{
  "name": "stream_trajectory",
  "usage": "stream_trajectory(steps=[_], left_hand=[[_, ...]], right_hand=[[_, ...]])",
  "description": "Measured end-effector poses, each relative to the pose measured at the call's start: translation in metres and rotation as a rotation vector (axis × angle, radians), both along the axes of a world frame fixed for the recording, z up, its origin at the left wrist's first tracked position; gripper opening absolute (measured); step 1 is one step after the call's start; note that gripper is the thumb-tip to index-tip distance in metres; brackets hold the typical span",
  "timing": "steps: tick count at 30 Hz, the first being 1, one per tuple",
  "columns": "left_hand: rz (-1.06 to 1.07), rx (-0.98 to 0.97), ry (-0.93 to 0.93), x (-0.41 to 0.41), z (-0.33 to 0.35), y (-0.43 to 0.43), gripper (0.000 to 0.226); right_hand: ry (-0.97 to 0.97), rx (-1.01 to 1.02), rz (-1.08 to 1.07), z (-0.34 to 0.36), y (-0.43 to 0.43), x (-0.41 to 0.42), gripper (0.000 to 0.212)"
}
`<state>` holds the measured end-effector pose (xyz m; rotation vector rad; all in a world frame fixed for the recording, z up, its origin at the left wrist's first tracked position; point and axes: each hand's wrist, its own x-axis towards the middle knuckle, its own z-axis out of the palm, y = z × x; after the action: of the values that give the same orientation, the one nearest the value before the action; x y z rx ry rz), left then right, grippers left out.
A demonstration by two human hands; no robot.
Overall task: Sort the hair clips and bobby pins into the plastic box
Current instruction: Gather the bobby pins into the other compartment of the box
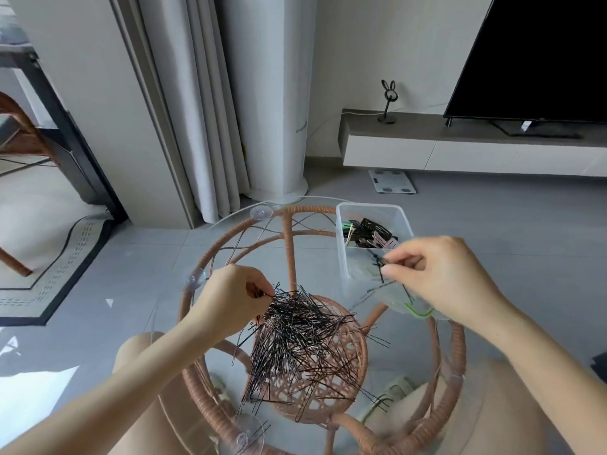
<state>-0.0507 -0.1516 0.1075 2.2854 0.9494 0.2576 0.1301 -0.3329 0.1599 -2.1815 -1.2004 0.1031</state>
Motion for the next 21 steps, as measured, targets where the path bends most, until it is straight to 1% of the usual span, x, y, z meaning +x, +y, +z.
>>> stream_trajectory(steps=[3,7,10,12,14,15,18,21], left_hand=[[0.004,0.002,0.005,0.003,0.001,0.000,0.019],[-0.002,-0.010,0.009,0.003,0.003,0.001,0.020],[0.002,0.006,0.010,0.004,0.007,0.002,0.024],[-0.005,0.017,0.009,0.007,0.011,0.001,0.024],[-0.017,0.011,-0.004,0.011,0.015,0.000,0.023],[-0.027,0.004,-0.015,0.014,0.018,-0.001,0.023],[-0.088,-0.028,-0.057,0.029,0.026,-0.008,0.024],[-0.191,-0.035,-0.105,0.056,0.039,-0.020,0.015]], right_hand=[[-0.044,0.049,-0.034,-0.001,0.006,0.027,0.011],[-0.117,-0.001,0.010,-0.022,0.018,0.057,0.012],[-0.144,-0.108,0.087,-0.045,0.025,0.069,0.012],[-0.164,-0.242,0.149,-0.061,0.028,0.074,0.010],[-0.142,-0.371,0.168,-0.069,0.030,0.074,0.011],[-0.113,-0.402,0.161,-0.070,0.030,0.075,0.012],[-0.056,-0.426,0.154,-0.066,0.030,0.075,0.012],[-0.046,-0.391,0.137,-0.058,0.025,0.076,0.016]])
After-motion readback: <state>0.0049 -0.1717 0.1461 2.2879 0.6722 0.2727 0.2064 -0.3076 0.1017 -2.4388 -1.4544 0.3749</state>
